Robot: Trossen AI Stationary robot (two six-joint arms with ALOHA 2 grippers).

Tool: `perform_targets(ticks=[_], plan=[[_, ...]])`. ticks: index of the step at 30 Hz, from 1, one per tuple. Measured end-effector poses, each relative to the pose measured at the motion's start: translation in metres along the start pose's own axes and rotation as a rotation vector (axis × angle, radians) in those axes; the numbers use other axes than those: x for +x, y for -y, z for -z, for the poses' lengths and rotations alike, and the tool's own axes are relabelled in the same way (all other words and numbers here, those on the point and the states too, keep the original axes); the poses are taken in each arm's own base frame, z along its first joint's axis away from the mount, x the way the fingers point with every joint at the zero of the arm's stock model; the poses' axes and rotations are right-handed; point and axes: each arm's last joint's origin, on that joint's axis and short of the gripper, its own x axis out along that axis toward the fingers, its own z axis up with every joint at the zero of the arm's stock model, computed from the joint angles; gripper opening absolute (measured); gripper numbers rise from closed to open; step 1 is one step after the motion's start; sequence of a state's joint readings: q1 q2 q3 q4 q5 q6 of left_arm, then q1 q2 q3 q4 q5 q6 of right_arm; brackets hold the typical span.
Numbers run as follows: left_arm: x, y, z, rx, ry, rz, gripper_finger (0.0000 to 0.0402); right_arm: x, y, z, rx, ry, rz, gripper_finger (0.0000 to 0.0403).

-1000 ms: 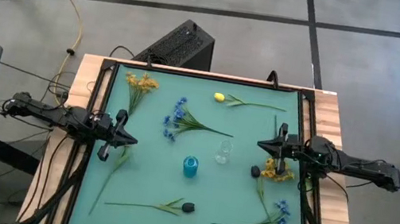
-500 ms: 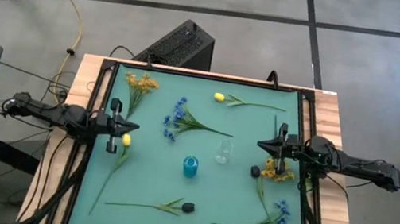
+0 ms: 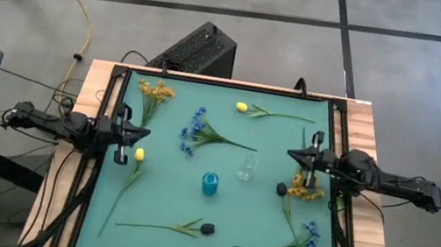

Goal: Sort flowers into vase by color
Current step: Put the right yellow flower into the transparent vase

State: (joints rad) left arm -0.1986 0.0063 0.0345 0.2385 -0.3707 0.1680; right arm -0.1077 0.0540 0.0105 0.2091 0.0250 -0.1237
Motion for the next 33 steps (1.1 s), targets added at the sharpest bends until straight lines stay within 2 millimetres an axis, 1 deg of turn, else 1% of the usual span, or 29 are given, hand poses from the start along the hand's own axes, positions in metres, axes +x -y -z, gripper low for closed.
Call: perform_targets(ticks=[2, 4, 6, 8, 11, 13, 17, 19, 21, 23, 25, 26, 28, 30, 33], plan=[[0.000, 0.000, 0.000, -0.017, 0.002, 0.000, 0.0021, 0.000, 0.001, -0.007, 0.018, 0.067, 0.005, 0.0049], [0.000, 0.000, -0.001, -0.026, 0.009, -0.005, 0.0041, -0.001, 0.002, -0.014, -0.008, 0.115, 0.015, 0.0049], [0.000, -0.001, -0.001, -0.044, 0.011, -0.022, 0.0069, 0.000, 0.004, -0.021, -0.047, 0.103, 0.036, 0.0049], [0.001, -0.001, 0.000, -0.058, -0.004, -0.055, 0.0101, 0.002, 0.008, -0.026, -0.069, 0.036, 0.110, 0.0049], [0.003, -0.002, 0.003, -0.080, -0.043, -0.127, 0.0146, 0.007, 0.016, -0.037, -0.097, -0.136, 0.233, 0.0050], [0.006, -0.003, 0.005, -0.086, -0.060, -0.163, 0.0171, 0.011, 0.022, -0.044, -0.130, -0.298, 0.285, 0.0052], [0.011, -0.003, 0.008, -0.110, -0.081, -0.187, 0.0202, 0.027, 0.038, -0.063, -0.129, -0.603, 0.376, 0.0063], [0.013, -0.003, 0.010, -0.128, -0.098, -0.195, 0.0207, 0.036, 0.051, -0.073, -0.048, -0.743, 0.476, 0.0074], [0.015, -0.003, 0.011, -0.127, -0.101, -0.204, 0.0209, 0.045, 0.066, -0.084, 0.068, -0.874, 0.582, 0.0088], [0.016, -0.003, 0.011, -0.122, -0.100, -0.216, 0.0209, 0.051, 0.082, -0.089, 0.207, -1.012, 0.684, 0.0106], [0.018, -0.003, 0.012, -0.124, -0.110, -0.220, 0.0209, 0.058, 0.098, -0.089, 0.351, -1.138, 0.773, 0.0128], [0.018, -0.003, 0.013, -0.120, -0.116, -0.222, 0.0209, 0.061, 0.105, -0.086, 0.422, -1.202, 0.792, 0.0140], [0.019, -0.004, 0.012, -0.108, -0.111, -0.227, 0.0209, 0.065, 0.116, -0.073, 0.551, -1.335, 0.784, 0.0166], [0.019, -0.005, 0.010, -0.098, -0.092, -0.233, 0.0209, 0.071, 0.123, -0.058, 0.660, -1.432, 0.736, 0.0193], [0.019, -0.005, 0.010, -0.073, -0.089, -0.233, 0.0209, 0.078, 0.130, -0.036, 0.761, -1.546, 0.688, 0.0225]])
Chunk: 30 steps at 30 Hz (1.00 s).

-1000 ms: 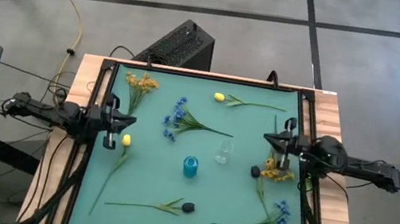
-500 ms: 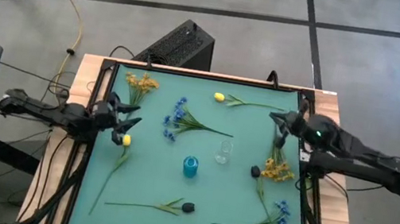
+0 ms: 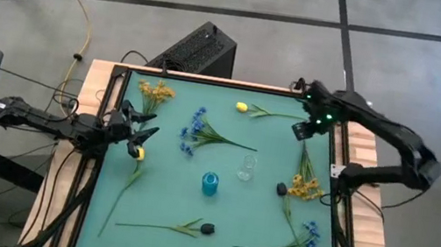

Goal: Sort flowers into vase by color
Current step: Put the right yellow flower into the transparent vase

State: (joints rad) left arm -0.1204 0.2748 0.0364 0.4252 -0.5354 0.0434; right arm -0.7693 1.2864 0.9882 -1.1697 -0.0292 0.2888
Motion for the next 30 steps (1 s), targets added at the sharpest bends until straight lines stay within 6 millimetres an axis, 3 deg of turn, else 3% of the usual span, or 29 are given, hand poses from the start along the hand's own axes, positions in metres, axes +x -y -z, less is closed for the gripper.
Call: perform_targets(ticks=[10, 20, 30], plan=[[0.000, 0.000, 0.002, 0.035, -0.014, 0.002, 0.0209, 0.040, -0.004, -0.015, 0.065, -0.160, 0.054, 0.0245], [0.000, 0.000, 0.005, 0.046, -0.050, 0.009, 0.0210, 0.085, 0.010, -0.005, 0.115, -0.209, 0.077, 0.0244], [0.000, 0.000, 0.003, 0.086, -0.023, 0.008, 0.0210, 0.107, 0.014, 0.011, 0.145, -0.215, 0.078, 0.0244]])
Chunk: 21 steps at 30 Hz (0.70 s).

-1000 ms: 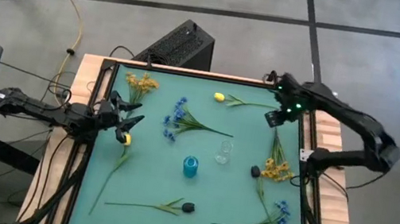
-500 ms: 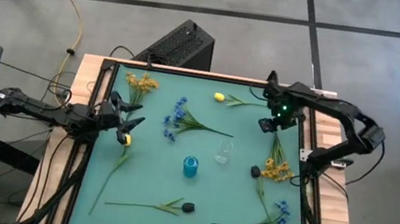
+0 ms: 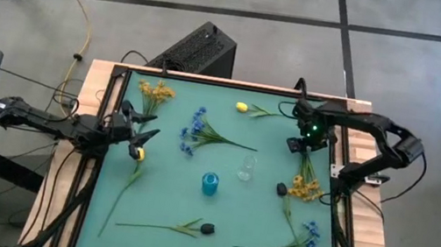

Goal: Sort flowers into vase by color
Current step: Put the right yellow flower into the transparent vase

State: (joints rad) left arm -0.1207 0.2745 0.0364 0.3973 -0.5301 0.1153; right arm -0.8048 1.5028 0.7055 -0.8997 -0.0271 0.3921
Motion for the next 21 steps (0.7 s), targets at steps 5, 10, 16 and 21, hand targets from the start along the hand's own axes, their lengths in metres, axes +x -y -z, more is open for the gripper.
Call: perform_targets(ticks=[5, 10, 16, 21], plan=[[0.000, 0.000, -0.002, 0.010, 0.020, -0.003, 0.0210, 0.003, -0.006, 0.003, -0.031, 0.012, 0.001, 0.0236], [0.000, 0.000, -0.002, 0.027, 0.019, -0.006, 0.0210, -0.001, -0.014, 0.003, -0.033, 0.026, 0.001, 0.0178], [0.000, -0.001, -0.003, 0.023, 0.025, -0.009, 0.0210, -0.008, -0.021, -0.002, -0.016, 0.048, -0.019, 0.0068], [0.000, -0.001, -0.003, 0.023, 0.025, -0.009, 0.0210, -0.020, -0.026, -0.009, -0.040, 0.071, -0.072, 0.0024]])
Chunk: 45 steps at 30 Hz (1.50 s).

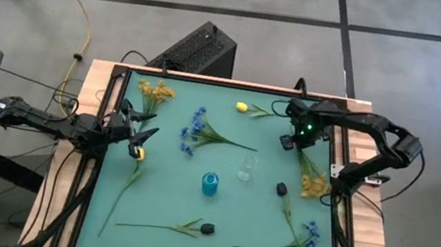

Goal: Sort flowers into vase by color
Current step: Put the right yellow flower into the transparent vase

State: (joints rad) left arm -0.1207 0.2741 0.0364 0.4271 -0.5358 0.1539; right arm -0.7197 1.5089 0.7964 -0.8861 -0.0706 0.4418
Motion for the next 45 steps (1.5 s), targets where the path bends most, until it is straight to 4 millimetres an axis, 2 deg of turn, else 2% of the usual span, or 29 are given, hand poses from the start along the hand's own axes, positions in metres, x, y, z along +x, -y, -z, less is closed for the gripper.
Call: perform_targets(ticks=[4, 9, 16, 23, 28, 34, 39, 45], plan=[[0.000, 0.000, 0.000, 0.000, 0.000, 0.000, 0.0210, -0.016, -0.008, -0.009, -0.029, 0.047, -0.067, 0.0033], [0.000, 0.000, 0.000, 0.000, -0.001, -0.010, 0.0210, -0.050, -0.026, -0.023, -0.163, 0.204, -0.131, 0.0045], [0.000, -0.001, 0.000, 0.000, -0.004, -0.031, 0.0210, -0.111, -0.060, -0.032, -0.568, 0.511, -0.160, 0.0029], [0.000, -0.001, 0.000, 0.000, -0.005, -0.034, 0.0210, -0.168, -0.089, -0.020, -1.108, 0.758, 0.074, 0.0034], [0.000, -0.001, 0.000, -0.005, -0.005, -0.034, 0.0210, -0.190, -0.111, -0.004, -1.407, 0.850, 0.286, 0.0034], [0.000, -0.002, 0.000, -0.005, -0.010, -0.054, 0.0210, -0.192, -0.141, 0.032, -1.703, 0.813, 0.749, 0.0033], [0.000, -0.002, 0.000, 0.003, -0.011, -0.060, 0.0210, -0.192, -0.163, 0.071, -1.811, 0.800, 1.028, 0.0033], [0.000, -0.002, 0.000, 0.003, -0.010, -0.061, 0.0210, -0.192, -0.179, 0.109, -1.838, 0.840, 1.169, 0.0033]])
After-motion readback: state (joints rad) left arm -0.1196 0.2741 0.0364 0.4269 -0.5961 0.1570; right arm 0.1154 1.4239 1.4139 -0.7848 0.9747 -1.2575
